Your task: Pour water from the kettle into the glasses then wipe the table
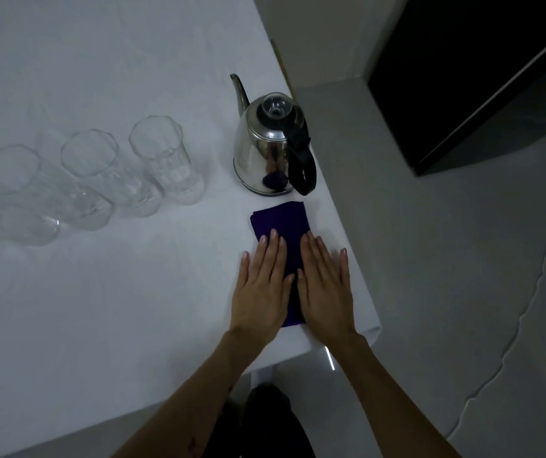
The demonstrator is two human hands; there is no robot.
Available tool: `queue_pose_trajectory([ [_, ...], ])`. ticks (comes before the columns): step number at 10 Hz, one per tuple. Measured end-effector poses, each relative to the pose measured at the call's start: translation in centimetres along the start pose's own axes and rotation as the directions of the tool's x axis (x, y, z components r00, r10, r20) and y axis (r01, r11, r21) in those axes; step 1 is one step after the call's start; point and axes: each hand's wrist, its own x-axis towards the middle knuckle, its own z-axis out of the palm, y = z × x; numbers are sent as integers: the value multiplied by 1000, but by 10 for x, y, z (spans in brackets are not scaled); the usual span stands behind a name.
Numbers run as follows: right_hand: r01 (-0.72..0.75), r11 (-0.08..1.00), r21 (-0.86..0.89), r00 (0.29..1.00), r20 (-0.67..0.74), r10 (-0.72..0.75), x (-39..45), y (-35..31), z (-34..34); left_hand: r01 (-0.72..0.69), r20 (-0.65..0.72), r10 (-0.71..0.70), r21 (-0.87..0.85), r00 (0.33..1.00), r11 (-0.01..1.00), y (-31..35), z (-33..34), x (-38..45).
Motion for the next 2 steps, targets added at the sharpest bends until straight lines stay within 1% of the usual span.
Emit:
queue_pose_trajectory([
  [1,-6,999,-43,999,53,9,7,-1,-6,39,131,-48,72,990,997,-1,-4,2],
  [2,6,999,-36,998,67,-4,5,-2,-6,22,187,-38,87,982,996,-2,-10,1],
])
